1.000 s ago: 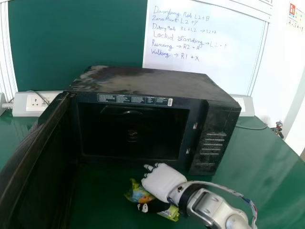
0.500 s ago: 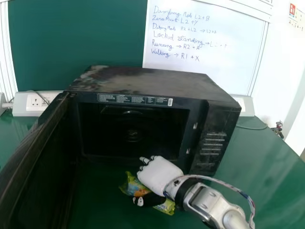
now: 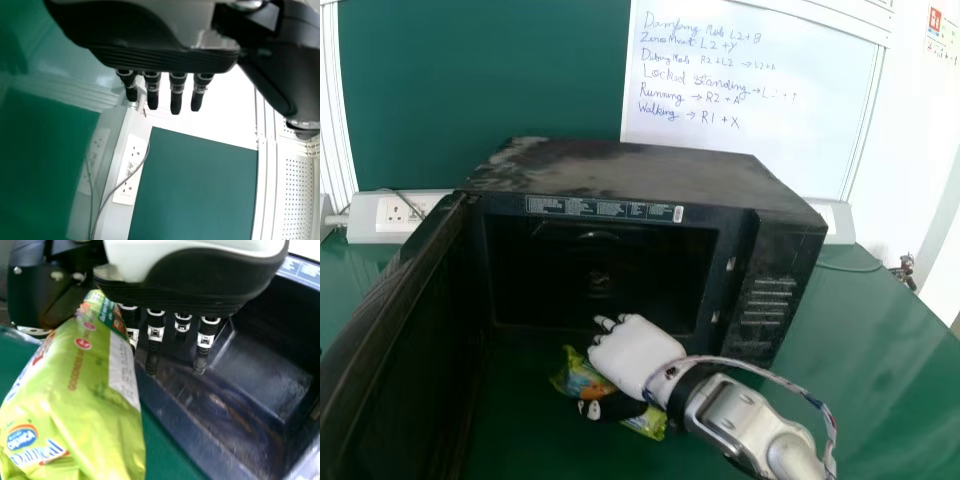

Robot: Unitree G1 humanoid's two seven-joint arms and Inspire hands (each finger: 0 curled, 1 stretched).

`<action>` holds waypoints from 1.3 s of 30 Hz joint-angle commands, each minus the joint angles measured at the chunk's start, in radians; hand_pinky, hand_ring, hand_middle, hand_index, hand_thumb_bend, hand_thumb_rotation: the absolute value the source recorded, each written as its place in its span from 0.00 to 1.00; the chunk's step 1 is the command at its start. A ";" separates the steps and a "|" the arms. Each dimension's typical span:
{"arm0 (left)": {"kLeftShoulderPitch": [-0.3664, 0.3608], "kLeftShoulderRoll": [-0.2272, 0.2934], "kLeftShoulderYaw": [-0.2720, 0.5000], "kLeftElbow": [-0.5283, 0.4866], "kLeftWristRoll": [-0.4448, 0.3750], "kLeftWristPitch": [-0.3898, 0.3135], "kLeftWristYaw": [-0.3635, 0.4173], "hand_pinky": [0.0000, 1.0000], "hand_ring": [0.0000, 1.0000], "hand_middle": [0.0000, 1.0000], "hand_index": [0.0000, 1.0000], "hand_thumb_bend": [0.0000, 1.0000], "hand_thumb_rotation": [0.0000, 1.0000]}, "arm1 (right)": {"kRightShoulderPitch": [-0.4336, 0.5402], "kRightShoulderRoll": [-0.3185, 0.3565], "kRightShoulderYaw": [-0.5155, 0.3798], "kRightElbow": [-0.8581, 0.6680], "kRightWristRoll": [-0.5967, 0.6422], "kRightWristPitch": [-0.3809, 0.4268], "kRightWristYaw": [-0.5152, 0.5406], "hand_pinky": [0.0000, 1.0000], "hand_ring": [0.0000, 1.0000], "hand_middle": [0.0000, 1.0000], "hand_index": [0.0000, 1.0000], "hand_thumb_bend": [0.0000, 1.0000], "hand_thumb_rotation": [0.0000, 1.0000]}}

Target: Put biscuit inside oven

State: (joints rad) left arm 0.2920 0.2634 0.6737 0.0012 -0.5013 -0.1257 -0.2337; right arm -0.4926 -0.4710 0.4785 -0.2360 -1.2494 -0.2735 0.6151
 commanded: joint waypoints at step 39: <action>0.005 -0.047 -0.041 -0.059 0.032 -0.013 0.030 0.83 0.88 0.89 0.94 0.89 0.79 | -0.298 0.207 0.090 0.368 -0.002 0.139 -0.116 0.72 0.79 0.78 0.49 0.52 0.13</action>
State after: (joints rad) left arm 0.2971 0.2220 0.6434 -0.0388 -0.4737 -0.1335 -0.2069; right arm -0.7506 -0.2709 0.5604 0.1122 -1.2586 -0.1505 0.5119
